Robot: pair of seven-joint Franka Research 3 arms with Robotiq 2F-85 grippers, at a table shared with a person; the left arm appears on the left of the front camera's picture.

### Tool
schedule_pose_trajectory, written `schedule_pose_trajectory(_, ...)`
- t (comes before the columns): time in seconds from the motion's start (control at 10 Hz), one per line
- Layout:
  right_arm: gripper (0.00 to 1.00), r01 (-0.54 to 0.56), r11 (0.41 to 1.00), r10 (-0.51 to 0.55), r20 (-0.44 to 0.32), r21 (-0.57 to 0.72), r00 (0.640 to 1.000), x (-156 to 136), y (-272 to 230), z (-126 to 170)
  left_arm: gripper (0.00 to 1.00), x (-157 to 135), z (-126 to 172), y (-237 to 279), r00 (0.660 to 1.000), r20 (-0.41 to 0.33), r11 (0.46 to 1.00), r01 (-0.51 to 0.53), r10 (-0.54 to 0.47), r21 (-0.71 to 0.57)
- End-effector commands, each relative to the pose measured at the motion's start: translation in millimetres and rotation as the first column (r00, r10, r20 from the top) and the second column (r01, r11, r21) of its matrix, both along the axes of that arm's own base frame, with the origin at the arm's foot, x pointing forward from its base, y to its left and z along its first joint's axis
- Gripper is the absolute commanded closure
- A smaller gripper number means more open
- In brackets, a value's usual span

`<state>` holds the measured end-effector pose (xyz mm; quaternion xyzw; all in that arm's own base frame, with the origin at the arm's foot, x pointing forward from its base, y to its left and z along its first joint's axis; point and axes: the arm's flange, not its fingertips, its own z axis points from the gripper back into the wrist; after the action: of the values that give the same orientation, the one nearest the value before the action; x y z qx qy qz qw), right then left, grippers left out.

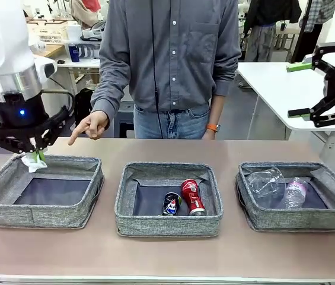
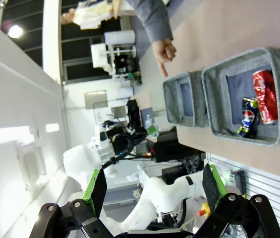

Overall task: Sort the waste into the appropriate baskets.
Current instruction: Place the picked waste into the Fabric basket indicated by the person.

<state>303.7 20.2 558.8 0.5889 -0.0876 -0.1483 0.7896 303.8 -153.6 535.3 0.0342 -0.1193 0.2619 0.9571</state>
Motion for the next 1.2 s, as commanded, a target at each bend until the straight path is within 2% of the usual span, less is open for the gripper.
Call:
schedule_pose_trajectory(0.0,0.0,0.002,1.0,-0.002,0.003,0.027,1.0,0.7,1.8,1.1,0.98,10.2,-9.8,11.1,0.999,0.025,0.999,-0.044,0.044,0.004)
schedule_pose_trajectory(0.1,0.0,0.002,1.0,-0.002,0.003,0.027,1.0,0.7,1.8,1.1,0.98,13.0,-11.1,13.2,0.994,0.063,0.996,-0.089,0.087,0.028)
schedule_pose_trajectory(0.2,0.0,0.002,1.0,-0.002,0.003,0.027,1.0,0.7,1.8,1.1,0.98,20.4,-4.9,10.7,0.986,0.035,0.987,-0.161,0.162,-0.03)
schedule_pose_trajectory(0.3,0.0,0.002,1.0,-0.002,0.003,0.027,1.0,0.7,1.8,1.1,0.98,8.1,-0.6,9.8,0.999,0.024,0.999,-0.033,0.033,0.001)
schedule_pose_trajectory(0.4,0.0,0.002,1.0,-0.002,0.003,0.027,1.0,0.7,1.8,1.1,0.98,8.1,-0.6,9.8,0.999,0.024,0.999,-0.033,0.033,0.001)
schedule_pose_trajectory(0.5,0.0,0.002,1.0,-0.002,0.003,0.027,1.0,0.7,1.8,1.1,0.98,14.7,-4.1,16.7,0.996,0.024,0.997,-0.082,0.082,-0.007)
schedule_pose_trajectory(0.6,0.0,0.002,1.0,-0.002,0.003,0.027,1.0,0.7,1.8,1.1,0.98,49.1,-24.0,10.9,0.992,0.017,0.992,0.123,-0.123,-0.035)
schedule_pose_trajectory(0.7,0.0,0.002,1.0,-0.002,0.003,0.027,1.0,0.7,1.8,1.1,0.98,74.4,-48.5,9.5,0.975,0.045,0.975,0.217,-0.216,-0.04)
schedule_pose_trajectory(0.8,0.0,0.002,1.0,-0.002,0.003,0.027,1.0,0.7,1.8,1.1,0.98,77.8,-53.4,3.2,0.958,0.078,0.958,0.279,-0.274,-0.064)
schedule_pose_trajectory(1.1,0.0,0.002,1.0,-0.002,0.003,0.027,1.0,0.7,1.8,1.1,0.98,74.4,-50.7,-1.3,0.969,0.049,0.969,0.244,-0.243,-0.023)
